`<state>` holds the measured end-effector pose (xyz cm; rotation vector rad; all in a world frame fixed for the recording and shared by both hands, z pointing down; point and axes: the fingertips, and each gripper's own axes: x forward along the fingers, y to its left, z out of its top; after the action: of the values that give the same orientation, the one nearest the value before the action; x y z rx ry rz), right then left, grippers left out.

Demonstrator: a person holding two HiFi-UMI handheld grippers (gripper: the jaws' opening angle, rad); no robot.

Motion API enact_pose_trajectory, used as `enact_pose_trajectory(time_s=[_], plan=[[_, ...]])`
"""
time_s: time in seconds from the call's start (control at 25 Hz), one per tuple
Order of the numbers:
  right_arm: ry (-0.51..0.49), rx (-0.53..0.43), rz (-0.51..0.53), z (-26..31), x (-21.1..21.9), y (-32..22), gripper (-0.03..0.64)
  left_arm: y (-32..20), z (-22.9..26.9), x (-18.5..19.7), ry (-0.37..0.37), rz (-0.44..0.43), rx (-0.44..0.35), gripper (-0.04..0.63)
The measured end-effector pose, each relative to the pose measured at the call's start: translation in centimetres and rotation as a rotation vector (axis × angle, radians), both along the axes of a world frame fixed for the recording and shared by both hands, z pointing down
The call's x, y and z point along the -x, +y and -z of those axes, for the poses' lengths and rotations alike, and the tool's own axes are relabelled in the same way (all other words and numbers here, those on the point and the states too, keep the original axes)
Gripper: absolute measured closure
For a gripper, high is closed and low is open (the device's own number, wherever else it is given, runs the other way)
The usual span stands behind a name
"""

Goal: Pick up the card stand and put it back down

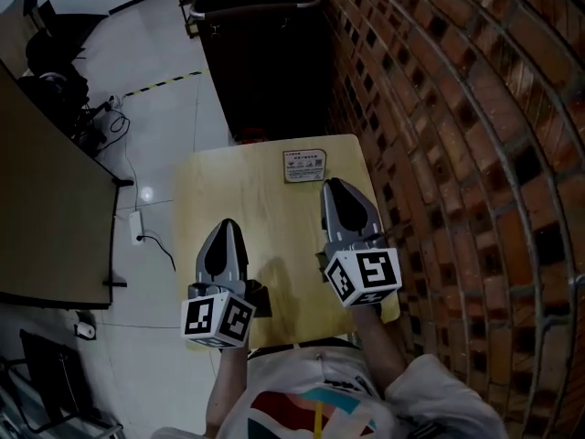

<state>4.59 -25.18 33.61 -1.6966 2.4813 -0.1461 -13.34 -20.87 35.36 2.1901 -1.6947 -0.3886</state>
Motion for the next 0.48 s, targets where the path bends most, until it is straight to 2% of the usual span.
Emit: enact_pose_trajectory(time_s=[0.04, 0.2, 0.48], plan=[[-0.019, -0.011, 0.005, 0.4, -0.1, 1.1, 0.617, 0.3, 0.3, -0.4, -0.009, -0.012, -0.006, 0.591], [-0.037, -0.032, 0.03, 0.5, -0.4, 4.1, 0.617, 1.4, 1.0, -1.3, -0.049, -0.037, -0.038, 0.591], [-0.017, -0.024, 0.024, 0.6, -1.1, 4.7, 0.617, 2.2, 3.1, -0.8, -0.081, -0.017, -0.093, 0.591]])
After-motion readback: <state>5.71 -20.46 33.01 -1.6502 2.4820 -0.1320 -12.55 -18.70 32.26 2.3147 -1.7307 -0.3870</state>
